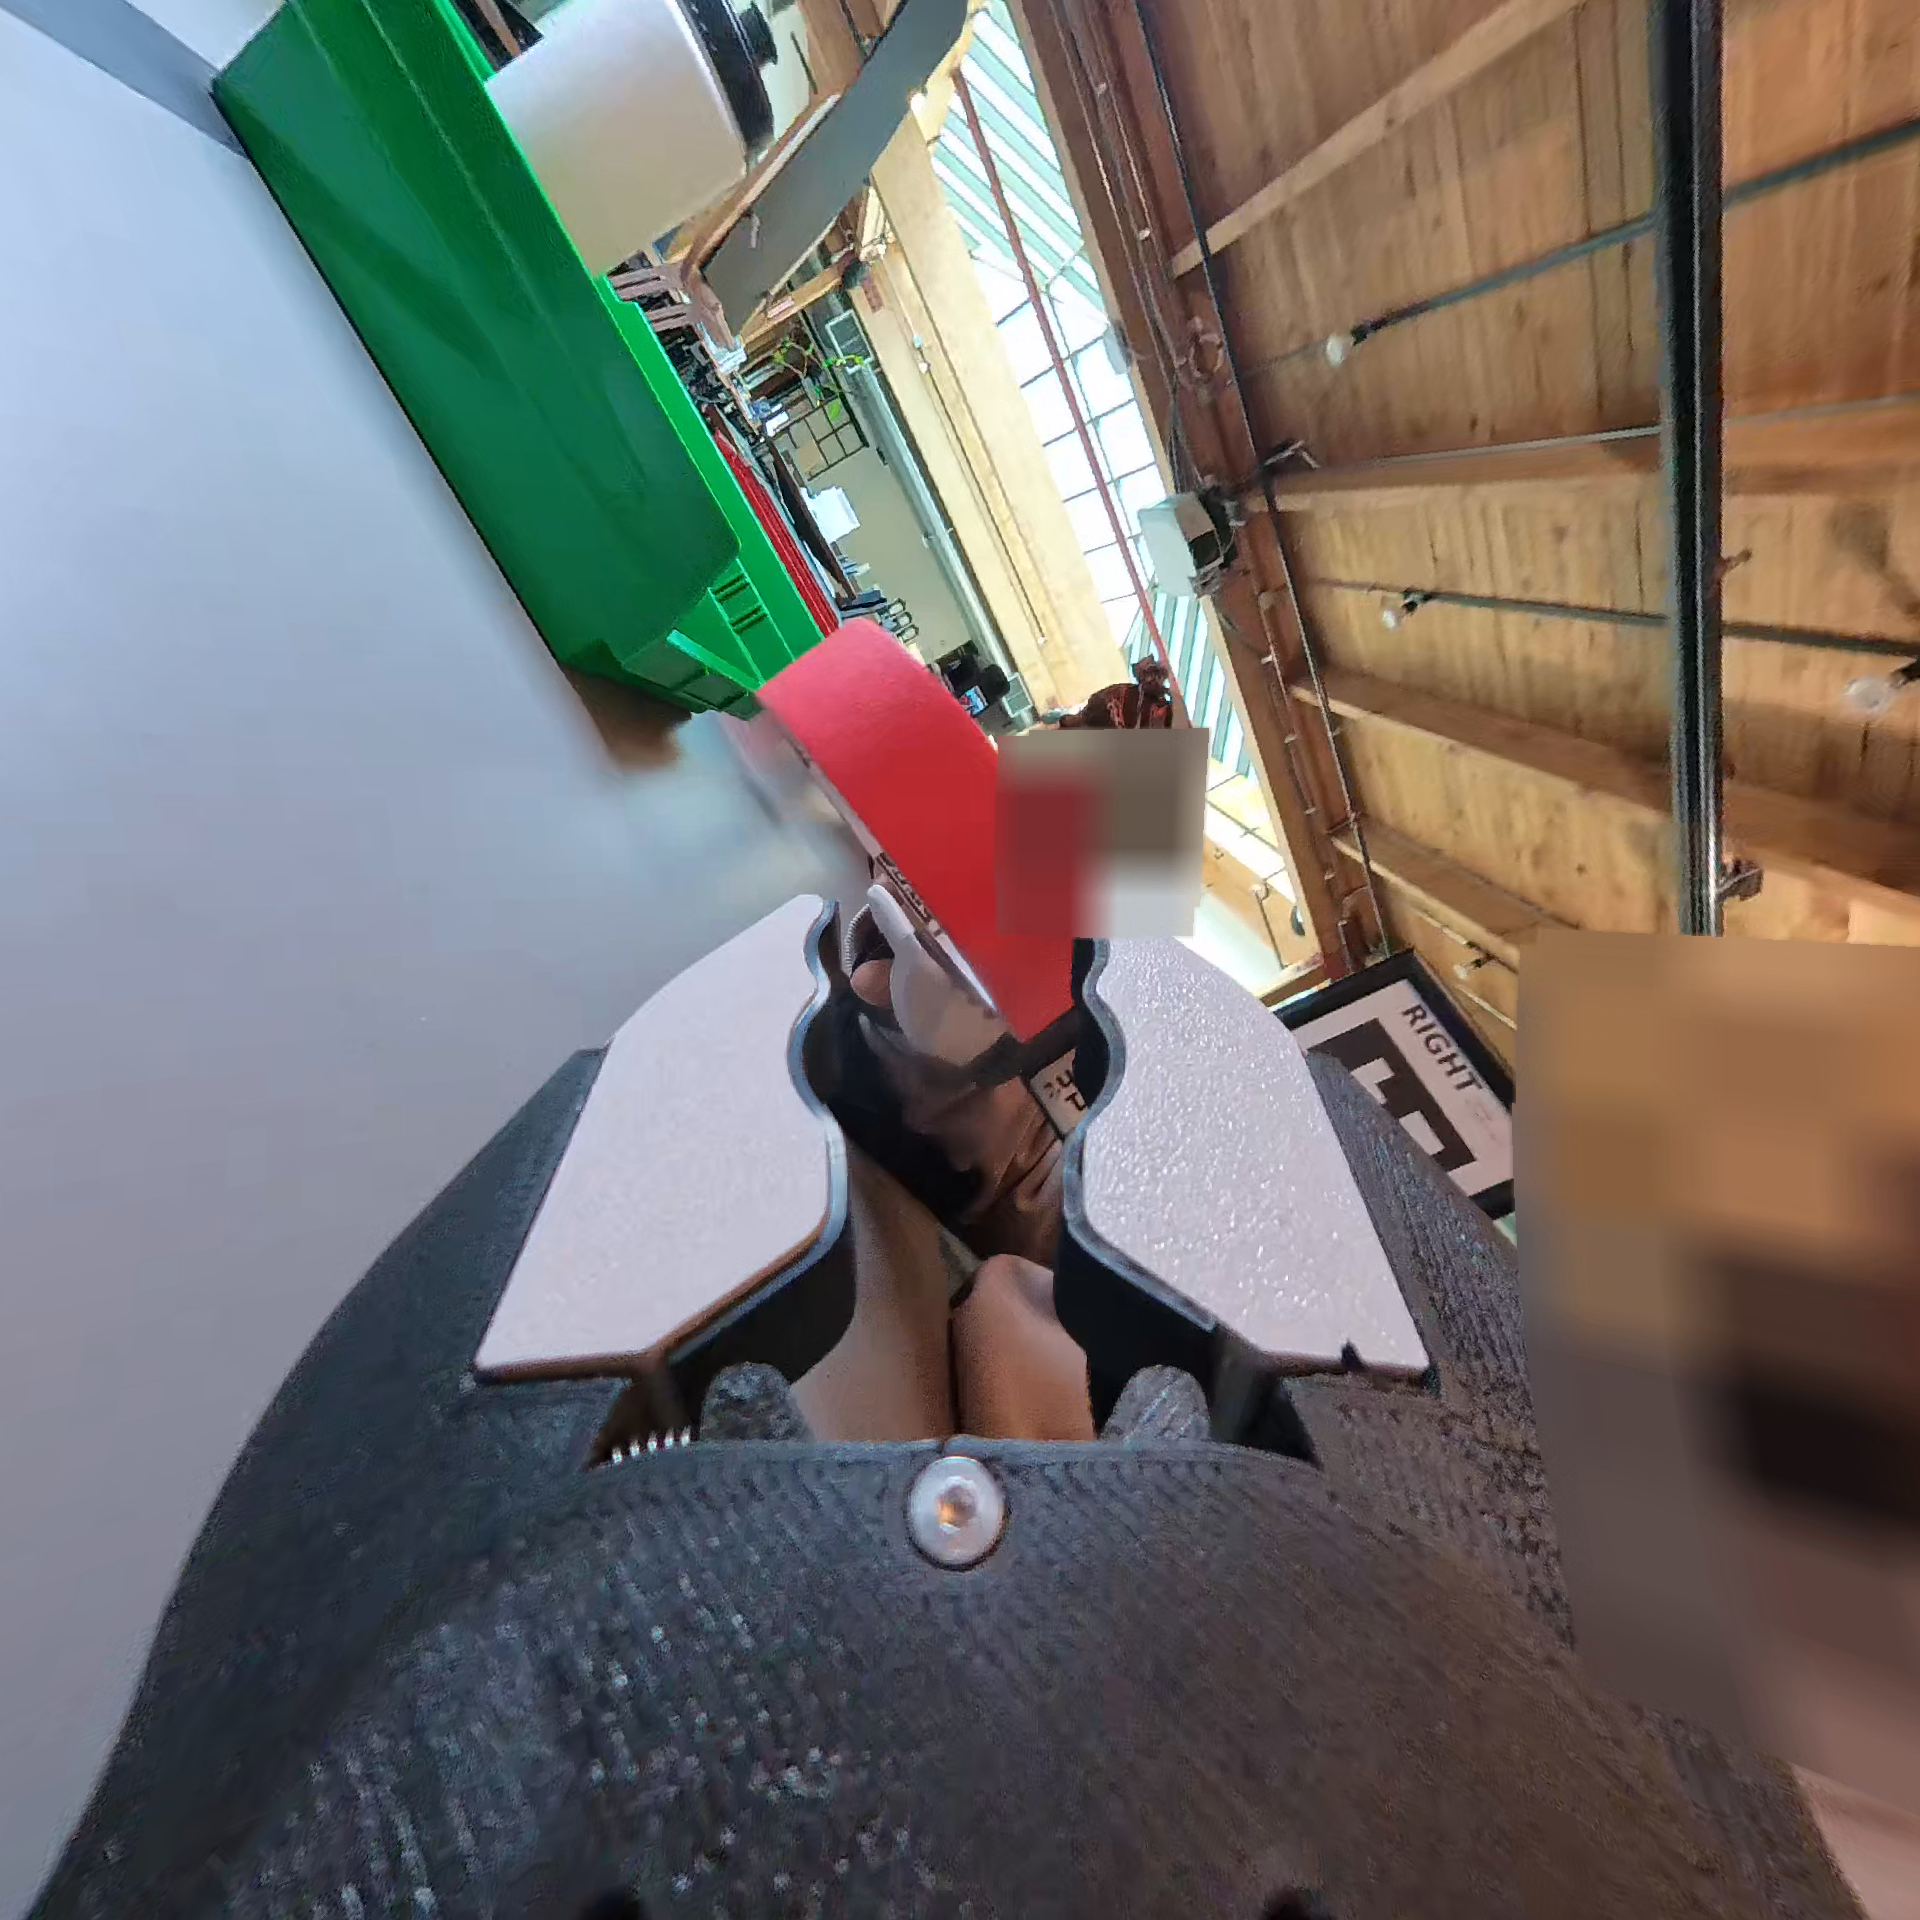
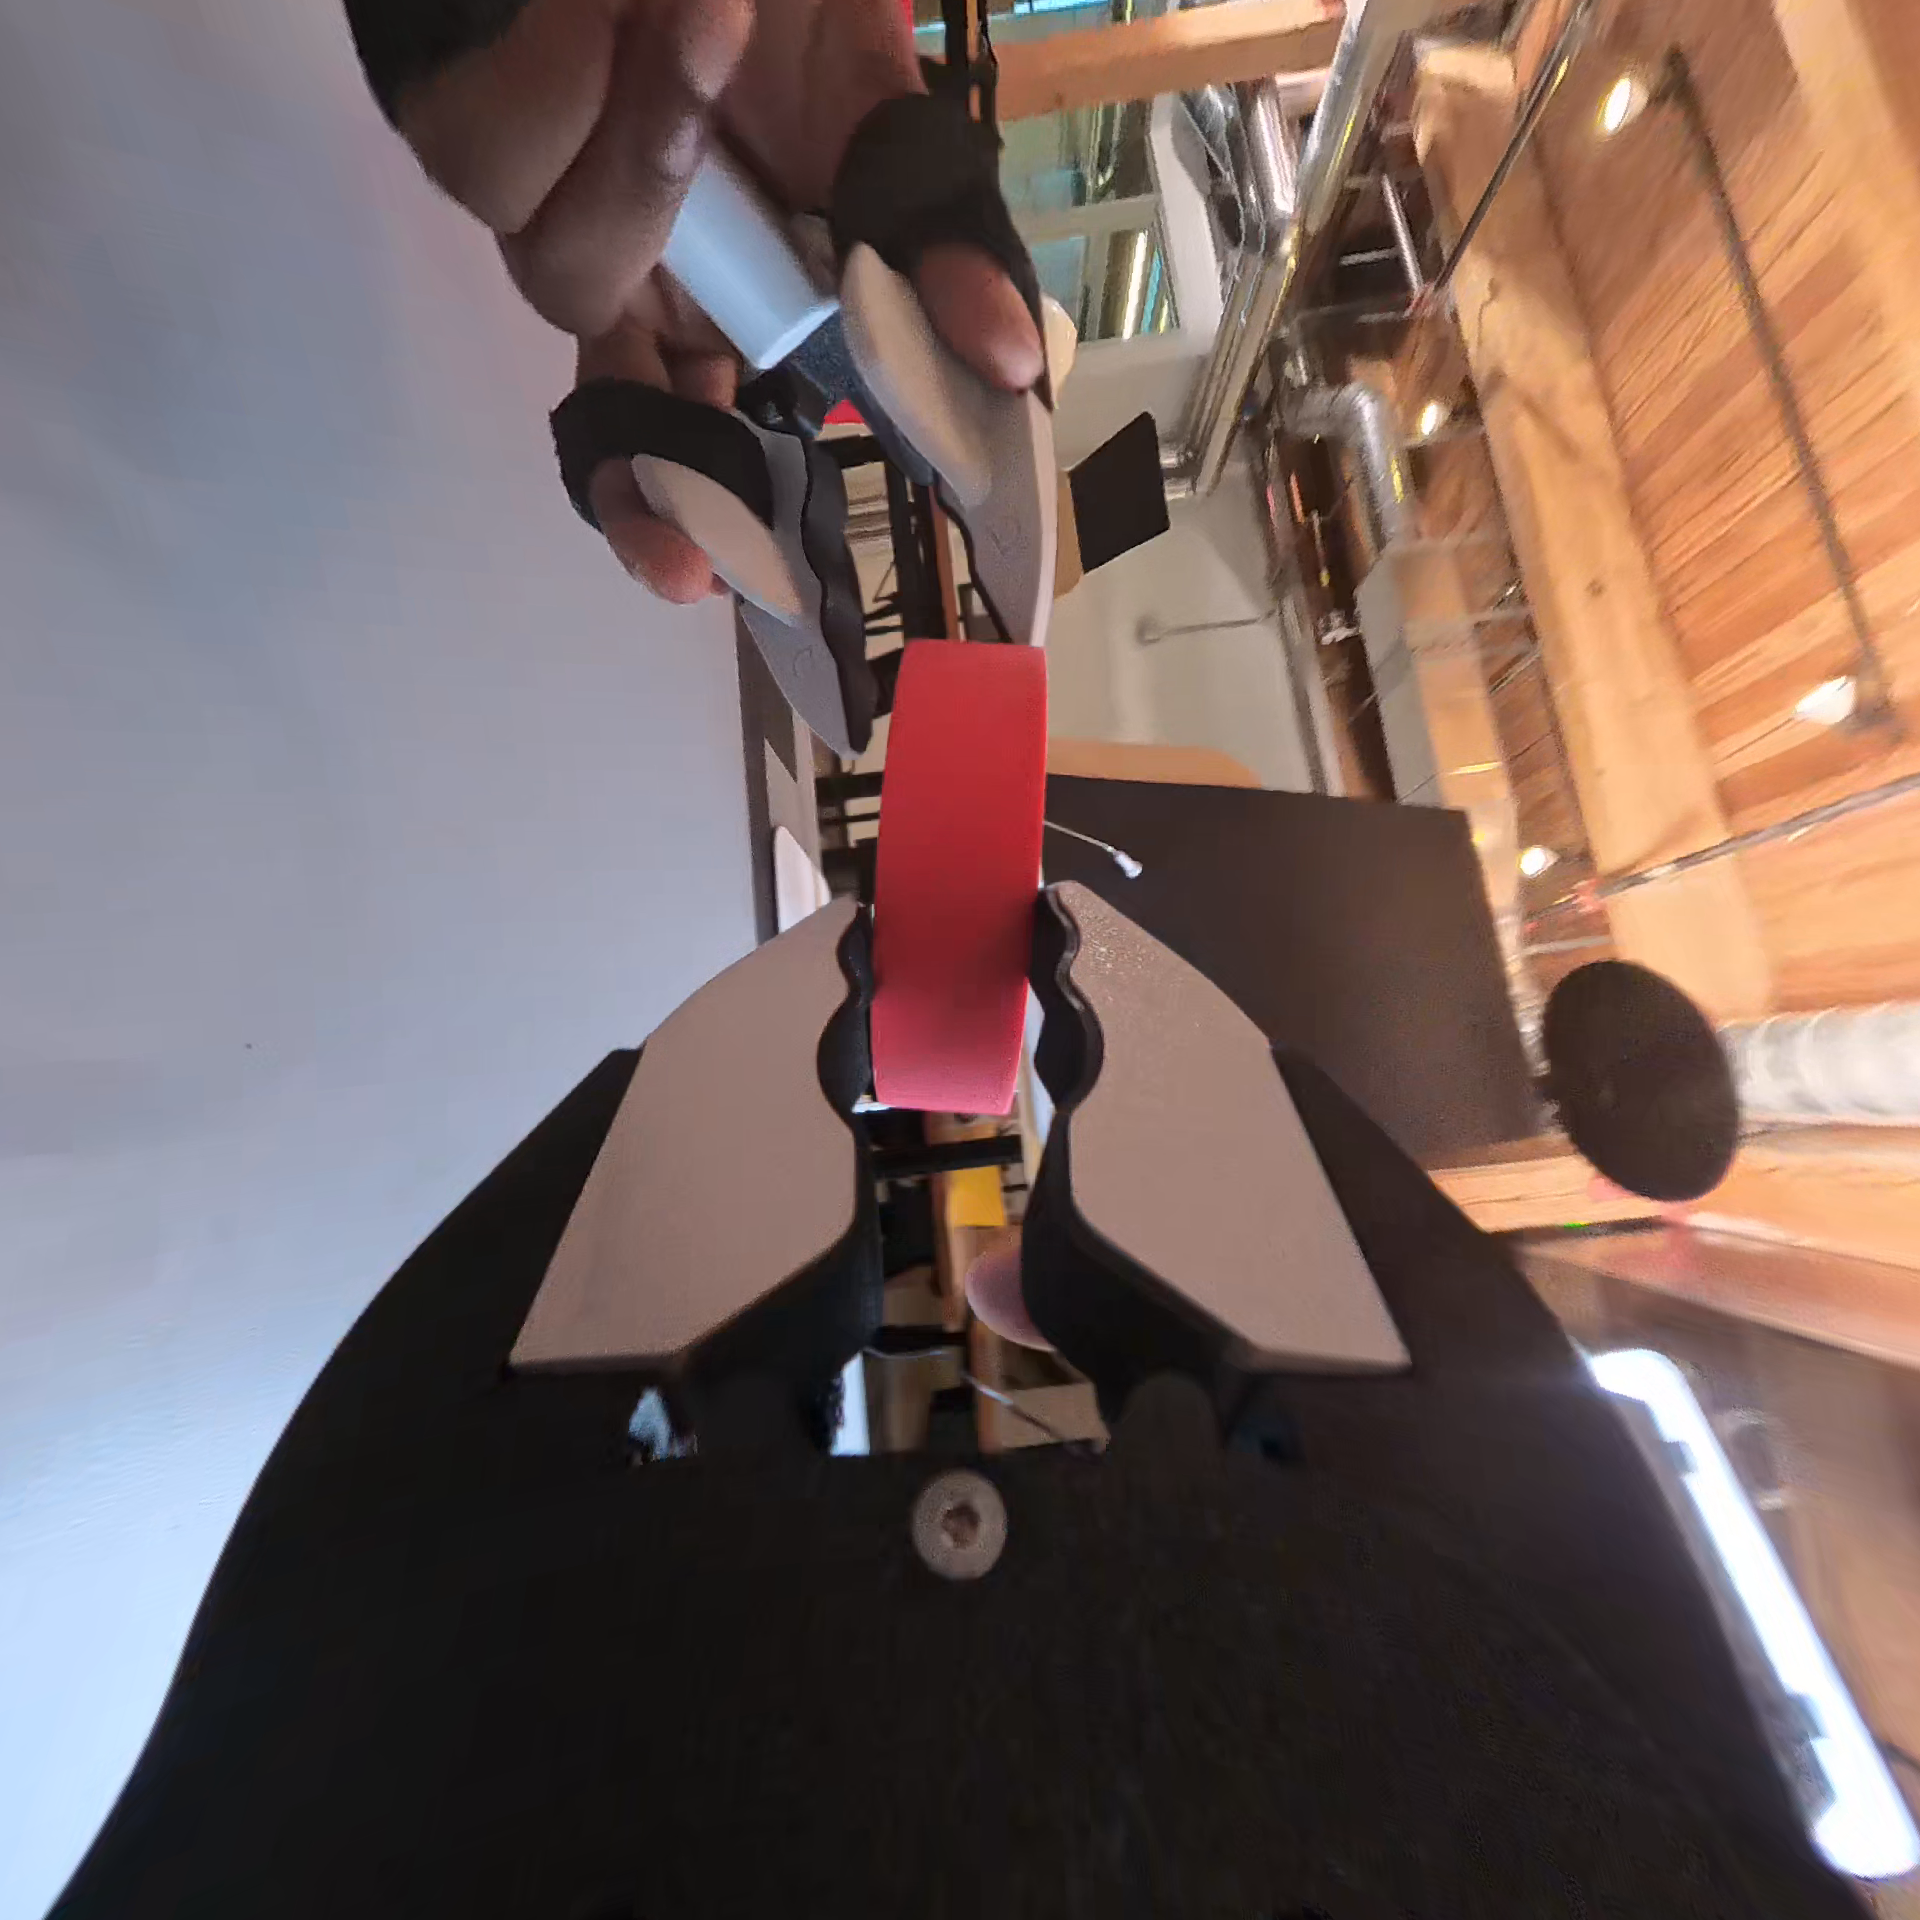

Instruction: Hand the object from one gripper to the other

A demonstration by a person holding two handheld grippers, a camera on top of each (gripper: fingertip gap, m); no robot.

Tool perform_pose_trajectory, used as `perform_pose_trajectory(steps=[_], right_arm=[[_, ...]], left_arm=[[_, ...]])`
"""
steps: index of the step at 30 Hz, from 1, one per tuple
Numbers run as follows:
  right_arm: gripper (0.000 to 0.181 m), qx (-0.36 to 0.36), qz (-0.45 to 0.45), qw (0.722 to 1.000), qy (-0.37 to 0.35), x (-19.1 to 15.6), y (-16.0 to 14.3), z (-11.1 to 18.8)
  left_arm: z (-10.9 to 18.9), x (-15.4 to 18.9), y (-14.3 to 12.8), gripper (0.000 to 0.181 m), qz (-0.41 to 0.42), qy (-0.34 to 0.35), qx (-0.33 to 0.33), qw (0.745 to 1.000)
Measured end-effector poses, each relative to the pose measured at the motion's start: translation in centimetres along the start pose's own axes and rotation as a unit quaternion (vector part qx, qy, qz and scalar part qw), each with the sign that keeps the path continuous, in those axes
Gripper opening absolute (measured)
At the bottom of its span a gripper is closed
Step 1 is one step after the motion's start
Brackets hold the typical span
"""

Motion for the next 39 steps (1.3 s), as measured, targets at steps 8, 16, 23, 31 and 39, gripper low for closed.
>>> perform_pose_trajectory(steps=[8,16,23,31,39], right_arm=[[0.029,0.004,0.088,0.996,0.023,-2.3,0.2,-1.1],[0.033,0.019,-0.023,0.998,0.058,-1.9,1.1,-1.0],[0.051,-0.022,-0.508,0.851,0.128,1.6,-2.1,-1.6],[0.024,-0.092,-0.635,0.756,0.128,0.2,-3.3,-3.5],[0.01,-0.098,-0.342,0.935,0.015,1.1,-3.8,-3.0]], left_arm=[[0.5,-1.0,0.2,0.051,0.02,0.036,-0.007,0.999],[0.6,-0.1,0.5,0.03,-0.072,0.046,-0.026,0.996],[0.8,4.5,1.0,0.028,-0.359,0.207,-0.03,0.91],[-3.5,6.1,-3.0,0.028,-0.473,0.273,-0.079,0.834],[-4.0,5.0,-3.7,0.04,-0.403,0.249,-0.107,0.874]])
Point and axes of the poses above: each gripper's, where its closed fingertips meet, z back along the fingers, y out of its top, x = y × z across the jaws, the point moved 10 cm from there along z, back along the fingers, and after that the axes turned 1 degree about -x, right-handed, at the moved point
